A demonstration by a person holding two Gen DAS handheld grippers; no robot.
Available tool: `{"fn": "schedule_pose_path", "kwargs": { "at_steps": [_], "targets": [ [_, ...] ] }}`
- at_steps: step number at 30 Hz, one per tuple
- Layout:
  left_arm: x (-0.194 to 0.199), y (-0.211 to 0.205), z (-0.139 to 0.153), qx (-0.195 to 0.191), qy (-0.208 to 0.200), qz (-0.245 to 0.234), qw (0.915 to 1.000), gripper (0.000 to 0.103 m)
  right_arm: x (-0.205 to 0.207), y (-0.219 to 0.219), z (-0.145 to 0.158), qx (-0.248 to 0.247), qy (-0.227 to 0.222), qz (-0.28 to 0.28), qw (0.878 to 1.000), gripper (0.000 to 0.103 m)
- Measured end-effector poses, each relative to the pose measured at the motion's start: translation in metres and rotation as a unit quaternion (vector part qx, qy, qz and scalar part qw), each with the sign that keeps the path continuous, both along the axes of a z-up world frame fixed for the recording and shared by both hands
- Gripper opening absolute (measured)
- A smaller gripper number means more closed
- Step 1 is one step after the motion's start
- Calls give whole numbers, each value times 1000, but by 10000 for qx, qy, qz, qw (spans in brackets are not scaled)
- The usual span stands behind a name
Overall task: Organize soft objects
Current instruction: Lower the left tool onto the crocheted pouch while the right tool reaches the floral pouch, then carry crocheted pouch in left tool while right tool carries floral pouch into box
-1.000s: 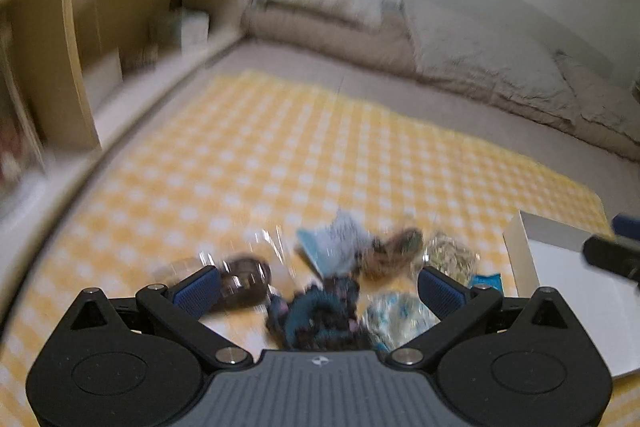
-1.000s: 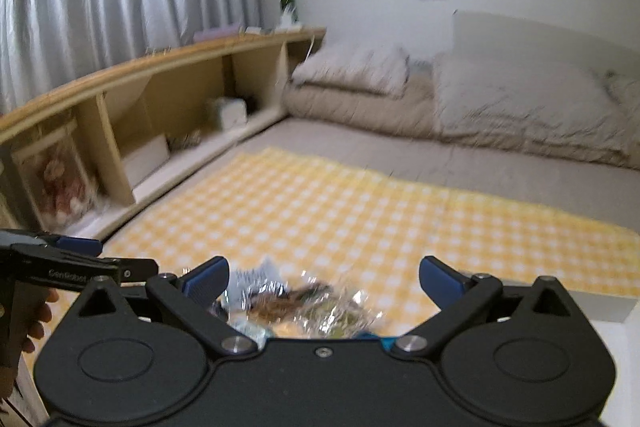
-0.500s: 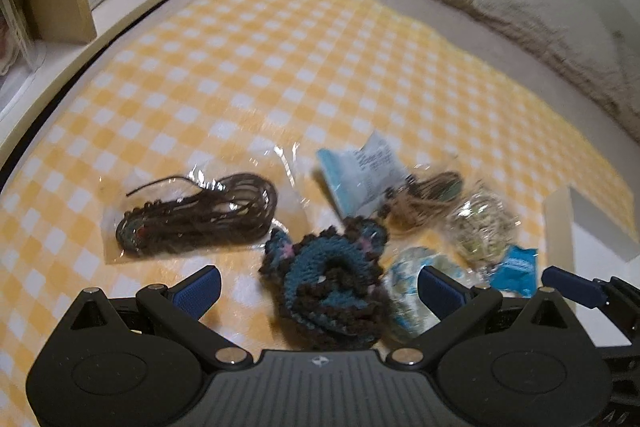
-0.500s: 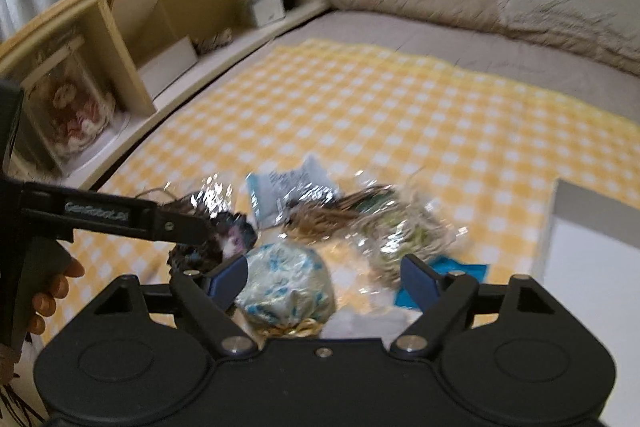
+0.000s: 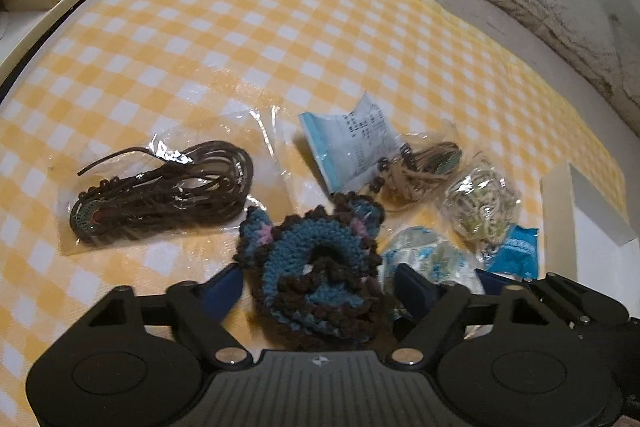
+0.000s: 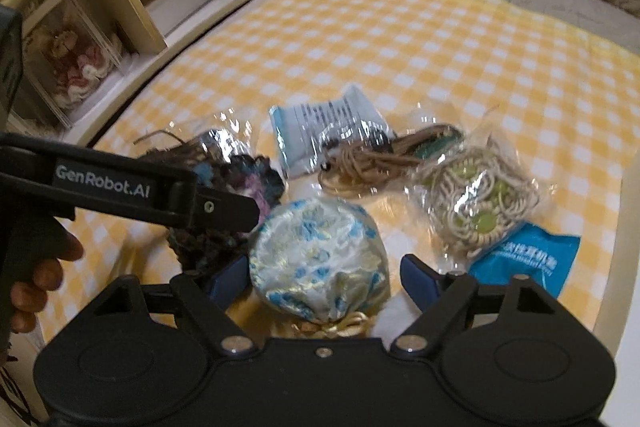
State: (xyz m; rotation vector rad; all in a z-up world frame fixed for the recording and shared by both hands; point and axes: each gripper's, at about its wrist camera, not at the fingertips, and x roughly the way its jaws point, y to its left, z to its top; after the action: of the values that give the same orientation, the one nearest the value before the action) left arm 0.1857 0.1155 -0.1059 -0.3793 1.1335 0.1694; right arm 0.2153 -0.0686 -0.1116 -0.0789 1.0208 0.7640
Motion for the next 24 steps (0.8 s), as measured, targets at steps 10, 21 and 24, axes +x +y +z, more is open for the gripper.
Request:
{"fn": "schedule_pose_path", "kwargs": {
  "at_steps": [10,21,24],
  "targets": [
    [-6,1,-1,25,24,-200,9998,52,-6,2,1,-156,-27,196,9997,50],
    [-26,-1,27,160,-443,-231,9986,50,-19,-13,31,20,-391,110,9992,42],
    [-31,-3,42,210,-702,-183,9971,50,-22,-19,43,101,-552,-6,9984,42]
  ]
}}
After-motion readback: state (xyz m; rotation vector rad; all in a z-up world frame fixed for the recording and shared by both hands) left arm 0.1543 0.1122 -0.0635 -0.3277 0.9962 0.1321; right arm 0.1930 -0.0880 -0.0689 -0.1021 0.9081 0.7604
